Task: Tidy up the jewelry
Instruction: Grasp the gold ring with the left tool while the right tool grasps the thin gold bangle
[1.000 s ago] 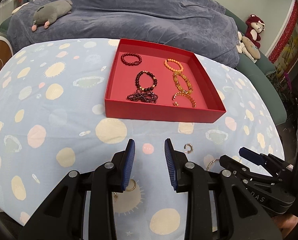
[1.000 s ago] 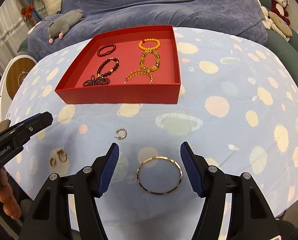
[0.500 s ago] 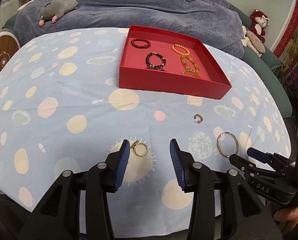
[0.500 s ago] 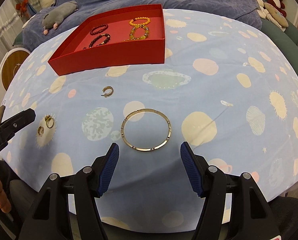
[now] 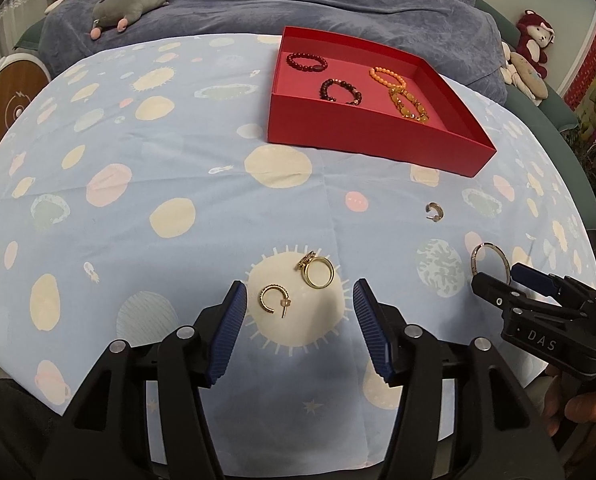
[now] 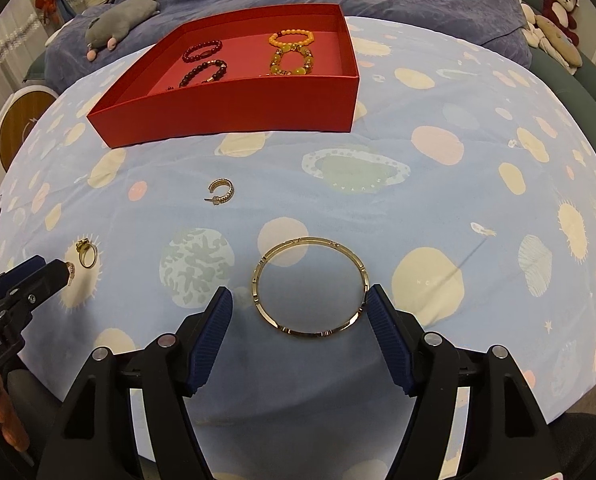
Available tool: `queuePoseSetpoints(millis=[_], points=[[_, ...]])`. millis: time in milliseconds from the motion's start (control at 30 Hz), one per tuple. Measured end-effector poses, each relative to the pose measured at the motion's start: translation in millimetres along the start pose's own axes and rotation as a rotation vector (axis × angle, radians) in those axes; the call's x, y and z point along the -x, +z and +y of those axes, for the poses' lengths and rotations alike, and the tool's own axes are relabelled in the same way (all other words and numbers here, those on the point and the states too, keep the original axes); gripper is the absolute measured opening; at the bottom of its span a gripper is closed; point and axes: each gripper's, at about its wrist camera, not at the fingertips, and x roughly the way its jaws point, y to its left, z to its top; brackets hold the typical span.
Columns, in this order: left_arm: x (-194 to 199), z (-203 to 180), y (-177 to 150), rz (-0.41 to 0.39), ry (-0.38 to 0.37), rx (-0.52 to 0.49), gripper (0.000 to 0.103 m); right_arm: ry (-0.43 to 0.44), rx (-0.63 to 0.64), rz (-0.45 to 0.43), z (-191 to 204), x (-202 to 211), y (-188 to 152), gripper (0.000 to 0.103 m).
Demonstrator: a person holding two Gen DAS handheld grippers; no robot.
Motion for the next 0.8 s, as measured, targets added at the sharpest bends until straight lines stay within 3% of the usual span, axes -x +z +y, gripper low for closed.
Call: queuePoseSetpoints(millis=[367, 567, 667, 800], points=[[-12, 1, 7, 0.007, -0.017, 0.006, 0.052, -0.019, 0.036, -0.023, 2, 0, -1, 0.059], [-23, -4, 13, 0.025, -0.026, 0.001, 0.044, -0.004, 0.021, -0.016, 1, 1, 0, 0.059], [-27, -5, 14, 0.031, -0.033, -0.002, 0.033, -0.002, 0.019, -0.015, 1, 1, 0, 0.059], [-25, -2, 15, 0.024, -0.036, 0.005, 0.032, 0.003, 0.013, -0.013, 1, 1, 0, 0.059]])
